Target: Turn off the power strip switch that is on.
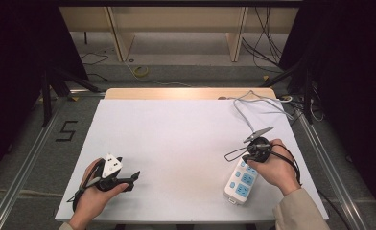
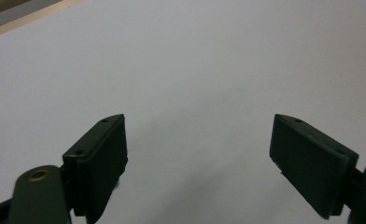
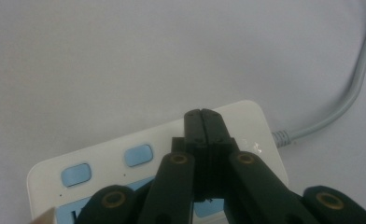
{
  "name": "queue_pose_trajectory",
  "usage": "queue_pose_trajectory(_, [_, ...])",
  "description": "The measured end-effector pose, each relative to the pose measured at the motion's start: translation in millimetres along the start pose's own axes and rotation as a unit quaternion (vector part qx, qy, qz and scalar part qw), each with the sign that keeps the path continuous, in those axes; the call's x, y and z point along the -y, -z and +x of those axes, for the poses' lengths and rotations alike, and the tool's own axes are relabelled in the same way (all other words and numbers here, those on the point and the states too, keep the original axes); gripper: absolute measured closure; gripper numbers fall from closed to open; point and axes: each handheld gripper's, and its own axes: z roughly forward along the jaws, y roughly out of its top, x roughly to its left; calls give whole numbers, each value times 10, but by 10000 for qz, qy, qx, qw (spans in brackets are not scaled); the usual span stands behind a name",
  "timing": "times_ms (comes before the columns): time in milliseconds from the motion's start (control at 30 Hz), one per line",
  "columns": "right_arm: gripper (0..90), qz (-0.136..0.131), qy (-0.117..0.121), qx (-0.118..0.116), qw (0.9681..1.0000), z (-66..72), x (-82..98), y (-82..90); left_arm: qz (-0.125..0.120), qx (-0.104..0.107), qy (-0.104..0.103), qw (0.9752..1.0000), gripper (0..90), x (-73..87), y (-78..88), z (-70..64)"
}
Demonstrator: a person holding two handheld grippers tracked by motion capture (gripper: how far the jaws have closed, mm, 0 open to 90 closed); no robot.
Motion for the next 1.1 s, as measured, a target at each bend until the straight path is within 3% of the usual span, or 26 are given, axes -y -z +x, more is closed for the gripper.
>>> queue_pose_trajectory(1100, [900, 397, 80, -94, 9991, -30, -66, -107, -8, 29, 4, 10000, 191, -6, -10, -9])
